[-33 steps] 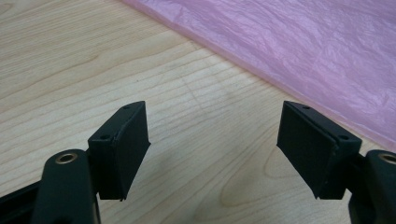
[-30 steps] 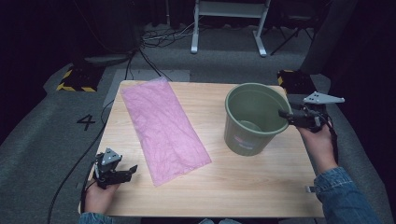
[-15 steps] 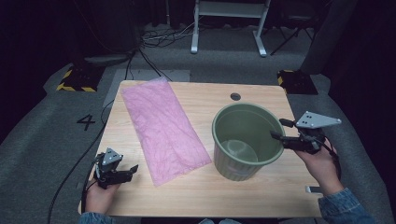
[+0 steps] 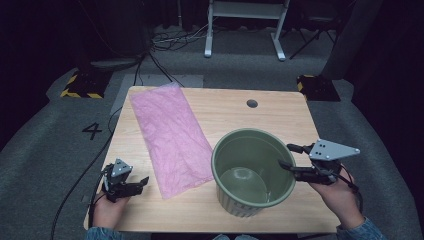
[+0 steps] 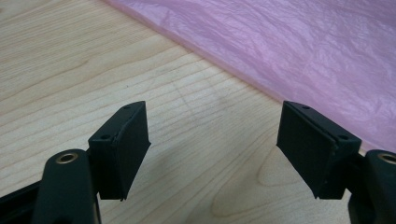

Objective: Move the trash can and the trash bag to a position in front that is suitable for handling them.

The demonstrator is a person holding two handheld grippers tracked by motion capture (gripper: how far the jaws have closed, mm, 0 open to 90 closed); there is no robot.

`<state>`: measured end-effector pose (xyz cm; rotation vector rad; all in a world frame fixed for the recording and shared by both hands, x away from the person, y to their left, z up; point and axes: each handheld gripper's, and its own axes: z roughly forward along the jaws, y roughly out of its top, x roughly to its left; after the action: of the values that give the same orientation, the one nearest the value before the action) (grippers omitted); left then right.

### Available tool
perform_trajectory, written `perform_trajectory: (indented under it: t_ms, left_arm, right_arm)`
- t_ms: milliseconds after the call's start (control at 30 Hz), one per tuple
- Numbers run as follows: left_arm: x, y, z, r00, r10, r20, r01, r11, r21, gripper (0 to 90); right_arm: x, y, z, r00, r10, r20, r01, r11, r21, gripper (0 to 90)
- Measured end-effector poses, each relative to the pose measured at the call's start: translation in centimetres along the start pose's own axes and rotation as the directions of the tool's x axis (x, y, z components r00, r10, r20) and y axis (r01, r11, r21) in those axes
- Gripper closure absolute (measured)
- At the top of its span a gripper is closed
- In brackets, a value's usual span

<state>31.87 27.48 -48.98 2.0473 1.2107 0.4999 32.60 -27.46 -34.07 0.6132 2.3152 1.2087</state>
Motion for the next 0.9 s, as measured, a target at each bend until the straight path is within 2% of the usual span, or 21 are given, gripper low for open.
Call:
perform_trajectory:
  t_ms: [200,333,433,500,633,733,900]
  left_arm:
    - [0.1,0.0,0.0,1.0000,-0.008,0.003,0.008,1.0000,-0.003,24.9]
    - [0.1,0.0,0.1,1.0000,-0.006,0.006,0.006,1.0000,-0.002,24.9]
    - [0.1,0.1,0.1,1.0000,-0.006,0.005,0.006,1.0000,-0.002,24.9]
    - [0.1,0.2,0.2,1.0000,-0.006,0.007,0.006,1.0000,-0.003,24.9]
    - [0.0,0.2,0.2,0.9999,-0.005,0.012,0.005,1.0000,-0.004,24.9]
    - [0.1,0.2,0.1,0.9998,-0.012,0.017,0.012,0.9998,-0.016,24.9]
    - [0.1,0.2,0.1,0.9998,-0.016,0.015,0.016,0.9997,-0.018,24.9]
  right_arm:
    - [0.9,0.4,0.5,0.9996,-0.025,0.010,0.025,1.000,-0.003,41.4]
    - [0.3,0.7,0.0,1.0000,0.002,-0.006,-0.003,1.000,-0.027,42.5]
    - [-0.8,0.9,-1.3,0.9991,0.020,0.036,-0.018,0.998,-0.055,42.1]
    - [-1.0,0.9,-1.5,0.9986,0.028,0.044,-0.026,0.998,-0.055,42.1]
    - [-2.4,0.1,-2.6,0.9927,0.077,0.092,-0.073,0.996,-0.053,41.6]
    - [-3.2,-0.8,-2.8,0.9899,0.106,0.094,-0.102,0.994,-0.050,41.2]
    - [-3.9,-2.8,-2.2,0.9840,0.143,0.106,-0.144,0.990,0.003,39.1]
